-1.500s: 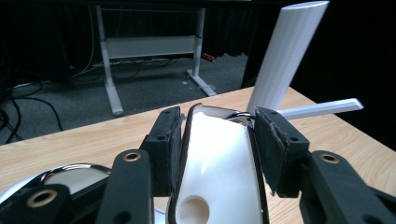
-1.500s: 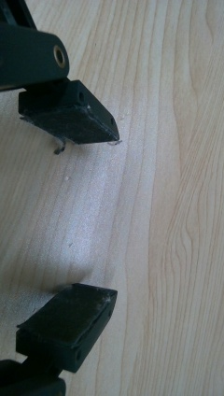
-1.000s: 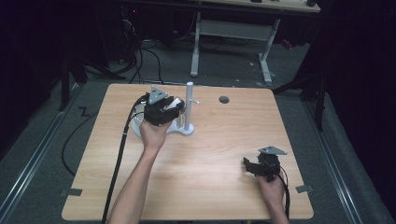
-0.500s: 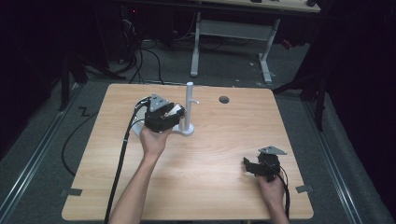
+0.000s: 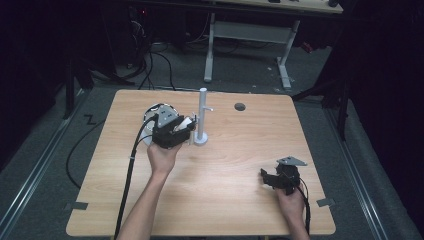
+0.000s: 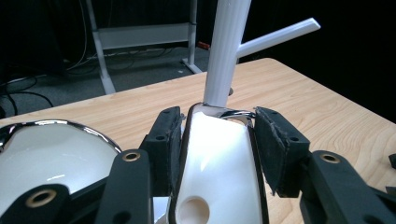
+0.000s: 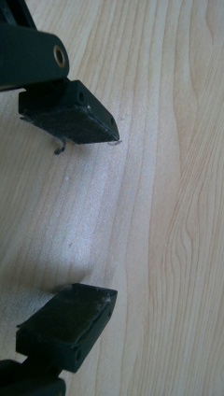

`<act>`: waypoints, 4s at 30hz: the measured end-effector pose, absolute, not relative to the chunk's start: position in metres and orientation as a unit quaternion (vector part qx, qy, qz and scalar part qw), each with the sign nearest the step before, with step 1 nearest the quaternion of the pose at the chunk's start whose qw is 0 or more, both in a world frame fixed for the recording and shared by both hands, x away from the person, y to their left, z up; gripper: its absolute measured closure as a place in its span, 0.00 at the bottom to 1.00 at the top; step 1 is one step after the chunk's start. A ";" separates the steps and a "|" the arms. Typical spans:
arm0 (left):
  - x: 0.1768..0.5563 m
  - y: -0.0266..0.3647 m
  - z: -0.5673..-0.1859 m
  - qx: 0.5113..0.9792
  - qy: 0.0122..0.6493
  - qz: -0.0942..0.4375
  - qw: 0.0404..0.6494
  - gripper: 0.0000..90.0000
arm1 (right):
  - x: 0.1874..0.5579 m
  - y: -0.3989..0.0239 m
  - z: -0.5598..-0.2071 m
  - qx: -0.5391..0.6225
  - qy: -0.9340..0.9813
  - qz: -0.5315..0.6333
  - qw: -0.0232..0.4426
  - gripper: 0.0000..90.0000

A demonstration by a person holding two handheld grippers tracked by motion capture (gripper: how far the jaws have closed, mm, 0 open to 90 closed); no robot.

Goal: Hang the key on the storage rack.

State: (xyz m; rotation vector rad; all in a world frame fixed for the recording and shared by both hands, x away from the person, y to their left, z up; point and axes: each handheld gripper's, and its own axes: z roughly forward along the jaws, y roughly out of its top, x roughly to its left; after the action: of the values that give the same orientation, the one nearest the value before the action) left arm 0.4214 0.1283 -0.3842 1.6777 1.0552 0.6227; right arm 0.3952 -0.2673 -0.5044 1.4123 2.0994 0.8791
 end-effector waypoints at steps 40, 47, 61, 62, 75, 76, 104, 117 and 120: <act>0.437 0.125 -0.420 0.705 0.466 0.230 0.483 0.58 | 0.395 -0.267 -0.504 0.513 0.763 0.319 0.229 0.23; 0.441 0.124 -0.424 0.706 0.470 0.225 0.479 0.58 | 0.395 -0.267 -0.504 0.513 0.763 0.319 0.229 0.23; 0.449 0.125 -0.434 0.711 0.484 0.215 0.462 0.58 | 0.395 -0.267 -0.504 0.513 0.763 0.319 0.229 0.23; 0.450 0.124 -0.435 0.712 0.485 0.215 0.460 0.58 | 0.395 -0.267 -0.504 0.513 0.763 0.319 0.229 0.23; 0.452 0.124 -0.439 0.717 0.489 0.209 0.451 0.57 | 0.395 -0.267 -0.504 0.513 0.763 0.319 0.229 0.23; 0.452 0.125 -0.439 0.716 0.491 0.209 0.451 0.57 | 0.395 -0.267 -0.504 0.513 0.763 0.319 0.229 0.23; 0.435 0.139 -0.425 0.715 0.485 0.223 0.452 0.46 | 0.395 -0.267 -0.504 0.513 0.763 0.319 0.229 0.23; 0.422 0.151 -0.425 0.709 0.487 0.226 0.456 0.46 | 0.395 -0.267 -0.504 0.513 0.763 0.319 0.229 0.23; 0.418 0.154 -0.424 0.708 0.488 0.225 0.459 0.46 | 0.395 -0.267 -0.504 0.513 0.763 0.320 0.229 0.23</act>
State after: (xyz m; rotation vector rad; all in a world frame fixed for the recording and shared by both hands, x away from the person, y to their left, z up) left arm 0.4183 0.1540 -0.4244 1.7434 1.2008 0.5535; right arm 0.3953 -0.2673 -0.5044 1.4130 2.0994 0.8794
